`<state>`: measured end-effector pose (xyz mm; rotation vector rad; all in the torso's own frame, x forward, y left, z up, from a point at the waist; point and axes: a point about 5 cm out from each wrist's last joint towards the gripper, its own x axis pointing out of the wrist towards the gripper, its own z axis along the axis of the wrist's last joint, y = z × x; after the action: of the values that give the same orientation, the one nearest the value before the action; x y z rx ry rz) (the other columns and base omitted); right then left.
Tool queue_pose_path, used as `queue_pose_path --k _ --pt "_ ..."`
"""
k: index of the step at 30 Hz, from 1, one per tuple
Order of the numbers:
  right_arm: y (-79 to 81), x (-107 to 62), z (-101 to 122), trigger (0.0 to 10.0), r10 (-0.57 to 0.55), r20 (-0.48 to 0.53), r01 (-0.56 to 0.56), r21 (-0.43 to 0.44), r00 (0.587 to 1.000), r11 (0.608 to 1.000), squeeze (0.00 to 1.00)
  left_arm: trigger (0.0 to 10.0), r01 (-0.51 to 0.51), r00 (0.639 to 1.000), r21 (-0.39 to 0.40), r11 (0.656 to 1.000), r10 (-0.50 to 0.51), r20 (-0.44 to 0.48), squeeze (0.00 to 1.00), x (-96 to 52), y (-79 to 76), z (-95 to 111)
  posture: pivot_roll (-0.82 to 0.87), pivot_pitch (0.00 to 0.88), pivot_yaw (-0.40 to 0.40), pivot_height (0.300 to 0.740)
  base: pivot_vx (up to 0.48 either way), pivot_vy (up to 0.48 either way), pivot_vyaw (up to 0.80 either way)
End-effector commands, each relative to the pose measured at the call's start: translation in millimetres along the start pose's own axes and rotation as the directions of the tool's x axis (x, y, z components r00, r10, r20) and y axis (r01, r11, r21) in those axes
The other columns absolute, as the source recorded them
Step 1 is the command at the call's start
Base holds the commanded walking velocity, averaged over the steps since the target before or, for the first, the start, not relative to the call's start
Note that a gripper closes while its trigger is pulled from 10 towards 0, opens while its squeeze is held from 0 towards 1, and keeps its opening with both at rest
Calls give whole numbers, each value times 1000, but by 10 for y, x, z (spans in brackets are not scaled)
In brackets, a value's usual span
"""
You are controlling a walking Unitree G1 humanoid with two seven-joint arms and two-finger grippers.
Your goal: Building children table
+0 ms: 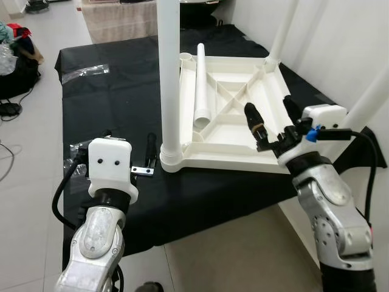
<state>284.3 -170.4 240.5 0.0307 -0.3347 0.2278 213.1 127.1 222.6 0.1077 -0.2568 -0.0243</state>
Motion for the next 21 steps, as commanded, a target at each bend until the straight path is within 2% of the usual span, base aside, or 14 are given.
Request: queue_pose_path --k 1,7,12,13,16,19,21 --pt "-29 12 -16 10000 -20 -11 20 -4 1000 1000 0 10000 34 999 -25 999 -34 -29 0 -36 -34 -46 50 162 -81 740 0 0 800" --pt "-86 65 4 10000 -52 -12 52 3 999 999 0 10000 94 991 -68 993 -100 -91 0 -122 -92 -168 49 163 -79 740 0 0 0" --pt "-184 113 15 10000 -77 -15 77 -11 997 997 0 10000 123 985 -90 988 -132 -114 0 -150 -144 -208 49 165 -79 740 0 0 0" --pt "-255 135 25 10000 -86 -16 86 -26 996 996 0 10000 125 983 -102 987 -138 -122 0 -162 -160 -220 48 167 -79 740 0 0 0" --pt "-305 150 14 10000 -95 -30 95 -18 995 995 0 10000 138 982 -89 986 -148 -120 0 -170 -171 -226 49 168 -80 740 0 0 0" --pt "-333 160 17 10000 -112 -25 111 -21 993 994 0 10000 139 981 -88 986 -149 -122 0 -180 -168 -228 51 170 -82 740 0 0 800" --pt "-357 168 21 10000 -135 -22 135 -29 991 990 0 10000 136 981 -91 986 -147 -123 0 -184 -163 -228 51 170 -82 740 0 0 0"
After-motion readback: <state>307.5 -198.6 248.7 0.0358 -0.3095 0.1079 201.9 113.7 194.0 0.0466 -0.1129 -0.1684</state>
